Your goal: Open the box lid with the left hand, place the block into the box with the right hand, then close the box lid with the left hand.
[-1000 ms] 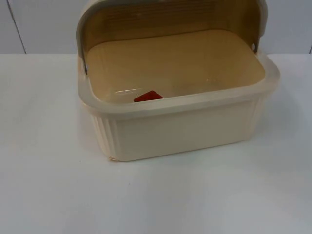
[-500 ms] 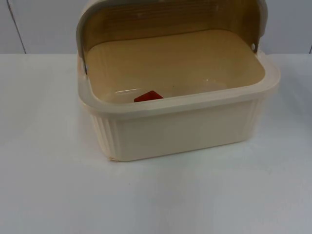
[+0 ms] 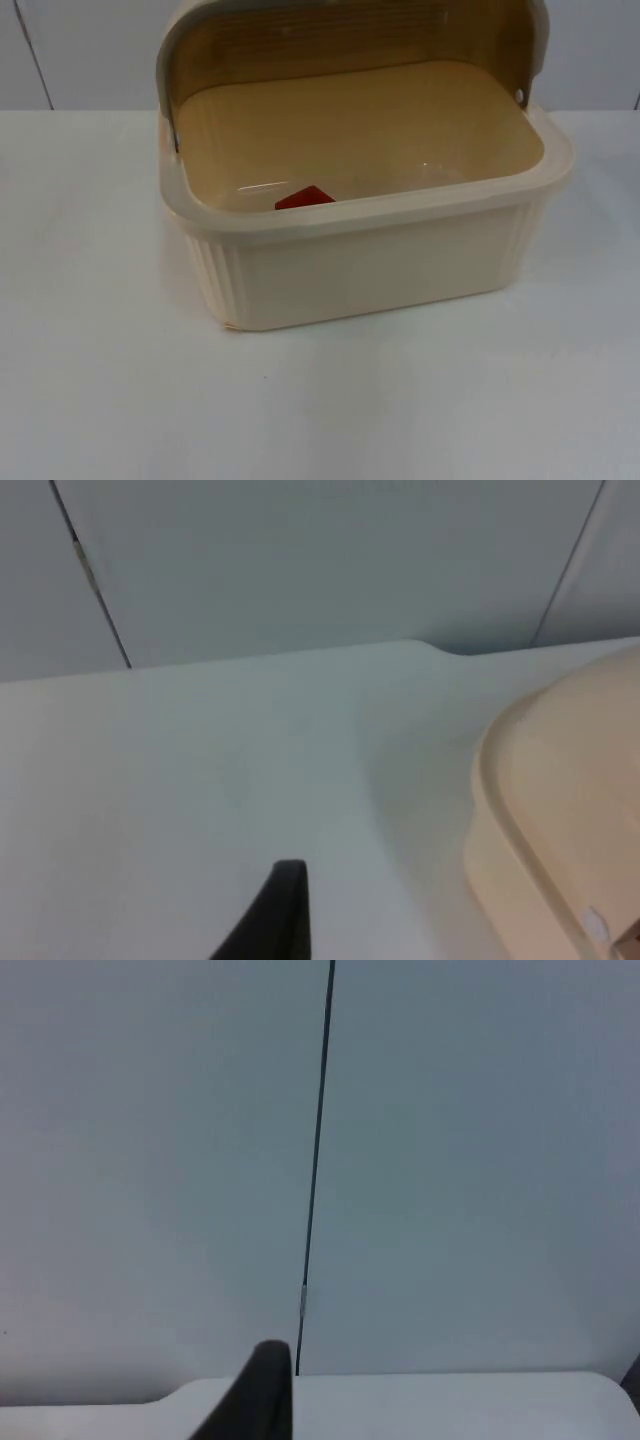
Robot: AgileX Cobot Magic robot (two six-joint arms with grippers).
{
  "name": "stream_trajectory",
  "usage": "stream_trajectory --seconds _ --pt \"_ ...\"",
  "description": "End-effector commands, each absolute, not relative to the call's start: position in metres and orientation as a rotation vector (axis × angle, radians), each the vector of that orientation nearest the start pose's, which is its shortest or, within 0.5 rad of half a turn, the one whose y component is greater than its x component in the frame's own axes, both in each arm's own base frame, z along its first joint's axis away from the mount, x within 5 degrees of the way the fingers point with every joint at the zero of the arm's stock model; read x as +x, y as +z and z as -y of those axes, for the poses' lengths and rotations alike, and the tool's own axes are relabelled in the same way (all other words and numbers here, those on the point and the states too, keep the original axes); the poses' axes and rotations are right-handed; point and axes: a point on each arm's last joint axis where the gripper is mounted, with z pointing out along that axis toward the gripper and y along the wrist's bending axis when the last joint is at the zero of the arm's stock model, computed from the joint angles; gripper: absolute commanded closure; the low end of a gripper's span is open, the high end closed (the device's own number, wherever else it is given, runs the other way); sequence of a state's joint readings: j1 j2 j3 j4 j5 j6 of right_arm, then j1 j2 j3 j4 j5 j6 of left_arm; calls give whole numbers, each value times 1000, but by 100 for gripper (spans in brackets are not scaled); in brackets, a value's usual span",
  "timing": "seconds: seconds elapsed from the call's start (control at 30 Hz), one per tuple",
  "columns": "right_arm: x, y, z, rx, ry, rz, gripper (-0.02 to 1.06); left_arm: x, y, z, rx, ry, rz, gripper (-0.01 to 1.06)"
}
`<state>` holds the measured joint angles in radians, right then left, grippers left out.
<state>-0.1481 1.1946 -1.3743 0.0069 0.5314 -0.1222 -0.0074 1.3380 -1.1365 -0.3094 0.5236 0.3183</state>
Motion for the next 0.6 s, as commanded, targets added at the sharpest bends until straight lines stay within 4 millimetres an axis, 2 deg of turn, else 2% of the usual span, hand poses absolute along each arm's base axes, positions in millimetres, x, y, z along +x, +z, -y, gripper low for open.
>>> stream_trajectory --seconds 0.0,0.2,0.33,0.37,0.53,0.57 --pt "253 465 39 33 -184 -1840 0 295 352 17 178 -123 -2143 0" --pt "253 465 39 33 -184 -1842 0 299 368 16 172 -112 -2067 0" --pt "256 463 39 33 -184 -1847 0 315 401 15 180 -81 -1947 0" --pt "256 463 39 33 -184 -1847 0 315 401 15 180 -81 -1947 0" --pt "257 462 39 33 -183 -1849 0 345 432 18 247 -35 -1850 0" --pt "257 462 39 33 -183 -1849 0 345 432 18 247 -35 -1850 0"
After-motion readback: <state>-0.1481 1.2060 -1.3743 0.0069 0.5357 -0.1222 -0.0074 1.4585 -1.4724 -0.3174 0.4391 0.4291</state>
